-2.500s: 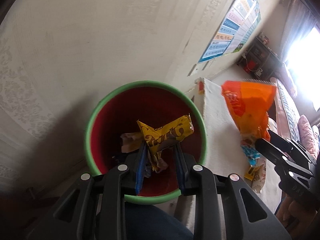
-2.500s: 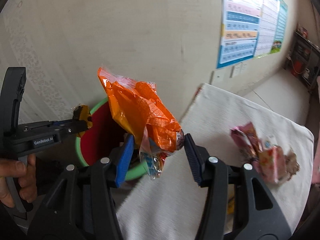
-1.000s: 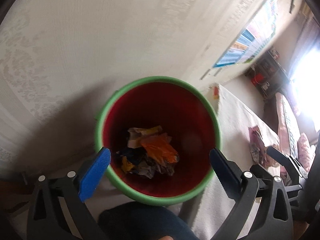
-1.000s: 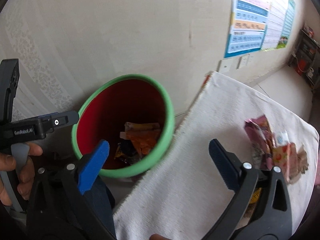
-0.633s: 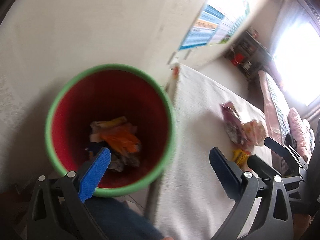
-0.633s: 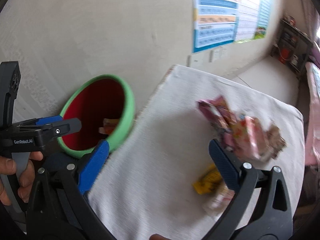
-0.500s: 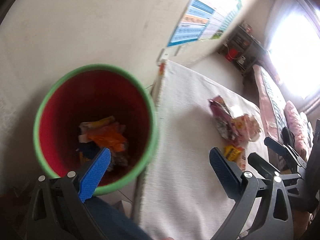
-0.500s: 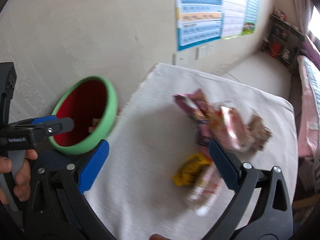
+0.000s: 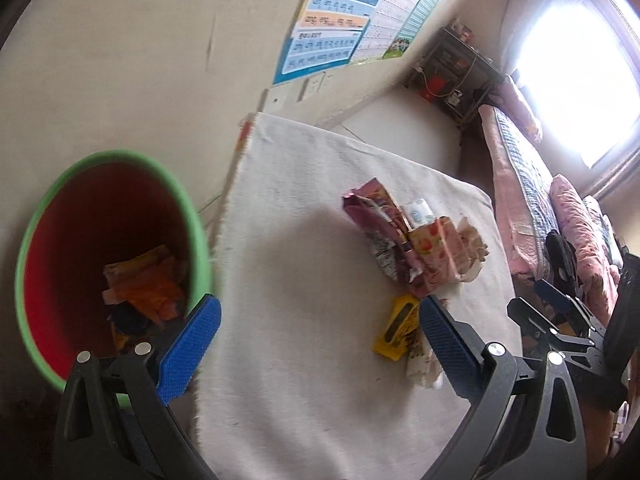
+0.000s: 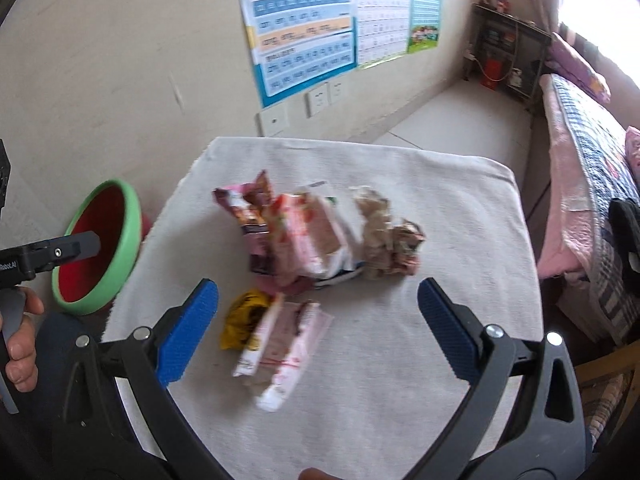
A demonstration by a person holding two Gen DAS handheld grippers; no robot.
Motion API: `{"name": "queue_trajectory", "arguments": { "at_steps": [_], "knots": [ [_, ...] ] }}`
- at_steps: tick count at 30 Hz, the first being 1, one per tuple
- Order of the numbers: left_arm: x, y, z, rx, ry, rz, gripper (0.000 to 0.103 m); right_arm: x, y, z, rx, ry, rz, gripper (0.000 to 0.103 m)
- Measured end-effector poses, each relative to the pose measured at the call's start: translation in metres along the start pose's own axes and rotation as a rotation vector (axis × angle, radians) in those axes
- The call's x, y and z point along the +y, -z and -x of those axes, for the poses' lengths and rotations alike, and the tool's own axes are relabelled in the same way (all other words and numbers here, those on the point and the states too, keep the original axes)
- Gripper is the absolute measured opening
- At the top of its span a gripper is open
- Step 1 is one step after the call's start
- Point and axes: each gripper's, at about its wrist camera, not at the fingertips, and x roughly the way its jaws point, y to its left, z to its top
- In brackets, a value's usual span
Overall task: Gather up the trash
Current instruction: 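Move both grippers back over the wrapper pile on the table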
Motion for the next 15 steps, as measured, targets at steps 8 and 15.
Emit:
{"name": "queue_trajectory", "arguments": {
  "at_steps": [8, 15],
  "knots": [
    [-0.023, -0.010, -0.024, 0.028, 0.032, -0.004, 0.095, -0.032, -0.005, -0.012, 0.002, 0.027, -0.047, 0.098],
    [-0.032, -0.020, -0.043, 0.052, 0.041, 0.011, 0.095, -0.051, -0.009, -0.029, 0.016, 0.032, -0.076, 0.098]
  ]
}}
